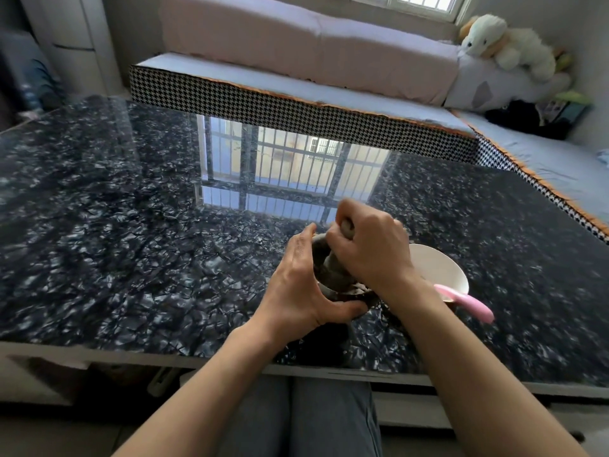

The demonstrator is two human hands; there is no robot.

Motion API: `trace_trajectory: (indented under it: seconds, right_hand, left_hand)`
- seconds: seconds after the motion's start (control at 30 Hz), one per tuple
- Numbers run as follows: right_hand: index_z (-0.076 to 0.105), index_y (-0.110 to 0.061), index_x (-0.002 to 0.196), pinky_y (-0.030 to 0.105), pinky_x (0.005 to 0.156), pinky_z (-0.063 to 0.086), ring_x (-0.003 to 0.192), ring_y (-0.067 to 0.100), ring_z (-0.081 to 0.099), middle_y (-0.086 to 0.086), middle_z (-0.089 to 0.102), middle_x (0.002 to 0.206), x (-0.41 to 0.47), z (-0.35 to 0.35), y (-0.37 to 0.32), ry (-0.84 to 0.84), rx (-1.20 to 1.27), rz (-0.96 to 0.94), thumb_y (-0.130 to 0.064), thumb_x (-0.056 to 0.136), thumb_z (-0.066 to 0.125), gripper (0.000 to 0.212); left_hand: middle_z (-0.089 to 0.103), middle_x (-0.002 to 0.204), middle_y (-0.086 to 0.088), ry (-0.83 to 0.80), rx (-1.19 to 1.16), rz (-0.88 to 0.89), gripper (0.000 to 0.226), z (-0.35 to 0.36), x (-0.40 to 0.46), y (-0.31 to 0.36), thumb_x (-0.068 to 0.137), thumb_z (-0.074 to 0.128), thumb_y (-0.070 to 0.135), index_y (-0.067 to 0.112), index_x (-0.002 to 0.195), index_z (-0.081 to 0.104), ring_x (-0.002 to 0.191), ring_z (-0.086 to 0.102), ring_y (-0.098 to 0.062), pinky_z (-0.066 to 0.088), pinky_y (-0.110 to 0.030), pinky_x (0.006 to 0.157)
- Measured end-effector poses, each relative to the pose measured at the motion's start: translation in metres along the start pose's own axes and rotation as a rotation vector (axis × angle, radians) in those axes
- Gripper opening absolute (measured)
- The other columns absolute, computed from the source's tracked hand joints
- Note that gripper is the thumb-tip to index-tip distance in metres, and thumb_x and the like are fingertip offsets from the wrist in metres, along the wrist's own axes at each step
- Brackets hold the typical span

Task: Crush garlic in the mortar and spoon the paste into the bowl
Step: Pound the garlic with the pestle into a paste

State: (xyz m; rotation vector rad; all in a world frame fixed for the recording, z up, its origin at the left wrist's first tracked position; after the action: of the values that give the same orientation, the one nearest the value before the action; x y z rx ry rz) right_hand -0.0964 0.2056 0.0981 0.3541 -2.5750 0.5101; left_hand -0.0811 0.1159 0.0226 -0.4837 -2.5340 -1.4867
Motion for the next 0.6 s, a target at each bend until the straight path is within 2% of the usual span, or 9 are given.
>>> trace_trajectory:
  seconds: [0.1,0.17,0.27,0.33,0.37,0.43,0.5,0.53,0.6]
  right_hand:
    - [0.046,-0.018,0.071,0.027,0.057,0.033,0.054,0.021,0.046,-0.003,0.047,0.059,0.009,-0.032,0.004,0.198,0.082,0.002,-0.016,0.080,0.059,0.016]
    - [0.047,-0.019,0.072,0.024,0.054,0.033,0.053,0.018,0.046,-0.004,0.047,0.060,0.012,-0.037,0.001,0.244,0.086,0.000,-0.014,0.080,0.060,0.016]
    - [0.043,-0.018,0.072,0.028,0.054,0.036,0.054,0.020,0.043,-0.003,0.047,0.062,0.004,-0.004,-0.008,0.060,-0.014,-0.024,-0.018,0.082,0.057,0.017]
    - [0.044,-0.017,0.074,0.029,0.057,0.029,0.058,0.022,0.043,-0.003,0.046,0.064,0.003,0.008,-0.005,-0.050,-0.044,-0.021,-0.022,0.082,0.055,0.015]
    - [0.046,-0.016,0.074,0.029,0.057,0.028,0.059,0.023,0.044,-0.003,0.046,0.063,0.005,0.004,-0.002,-0.045,-0.028,-0.021,-0.021,0.082,0.055,0.014]
    - [0.049,-0.016,0.072,0.028,0.057,0.029,0.057,0.023,0.047,-0.002,0.047,0.059,0.011,-0.018,0.002,0.077,0.037,0.002,-0.018,0.080,0.057,0.012]
    - [0.050,-0.016,0.071,0.027,0.058,0.034,0.056,0.021,0.049,-0.003,0.049,0.058,0.014,-0.031,0.003,0.204,0.115,0.038,-0.017,0.080,0.058,0.012]
    - [0.048,-0.017,0.071,0.027,0.058,0.034,0.055,0.019,0.048,-0.004,0.047,0.058,0.013,-0.028,0.001,0.200,0.122,0.044,-0.016,0.080,0.058,0.014]
    - [0.044,-0.018,0.071,0.027,0.057,0.031,0.055,0.019,0.044,-0.004,0.044,0.060,0.004,-0.008,-0.006,0.073,0.089,0.039,-0.018,0.081,0.058,0.017]
  left_hand:
    - [0.030,0.142,-0.002,-0.006,-0.003,0.008,0.123,0.000,0.000,0.001,0.051,0.084,0.044,0.011,0.145,0.012,0.119,0.026,0.001,0.017,-0.005,0.096]
    - [0.030,0.142,-0.002,-0.005,-0.002,0.009,0.124,0.000,0.000,0.001,0.050,0.084,0.045,0.011,0.145,0.012,0.120,0.026,0.000,0.018,-0.007,0.097]
    - [0.028,0.144,-0.002,0.003,-0.001,0.011,0.124,0.000,0.001,0.000,0.051,0.083,0.045,0.010,0.145,0.011,0.119,0.022,0.005,0.013,0.005,0.092]
    - [0.027,0.145,-0.001,0.014,-0.004,0.015,0.124,-0.001,0.001,0.000,0.051,0.083,0.045,0.010,0.145,0.010,0.120,0.021,0.005,0.011,0.006,0.090]
    - [0.026,0.145,-0.001,0.014,-0.004,0.021,0.124,0.000,0.001,0.001,0.051,0.082,0.046,0.010,0.145,0.010,0.122,0.022,0.003,0.013,0.003,0.093]
    - [0.028,0.144,-0.002,0.014,-0.005,0.030,0.124,0.000,0.001,0.001,0.051,0.082,0.047,0.011,0.145,0.010,0.125,0.025,-0.001,0.017,-0.007,0.098]
    - [0.029,0.143,-0.001,0.009,-0.018,0.029,0.124,0.000,0.000,0.000,0.050,0.083,0.045,0.011,0.145,0.011,0.121,0.025,0.002,0.018,-0.006,0.097]
    - [0.030,0.142,0.001,0.011,-0.022,0.035,0.124,0.000,0.001,0.000,0.050,0.084,0.044,0.011,0.146,0.011,0.120,0.025,0.003,0.018,-0.002,0.095]
    - [0.031,0.138,0.008,0.029,-0.034,0.044,0.123,-0.001,0.000,0.000,0.049,0.086,0.041,0.012,0.145,0.013,0.118,0.026,0.005,0.016,0.006,0.090]
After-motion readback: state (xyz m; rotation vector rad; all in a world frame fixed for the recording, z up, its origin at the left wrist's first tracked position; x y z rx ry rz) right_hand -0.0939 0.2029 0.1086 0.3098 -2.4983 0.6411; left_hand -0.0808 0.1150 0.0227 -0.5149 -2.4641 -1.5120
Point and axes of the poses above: each hand's wrist, its own x-axis towards the middle knuckle, its own z-axis out of the palm, y = z × x, the point moved 6 cm from there along x, towards the middle knuckle
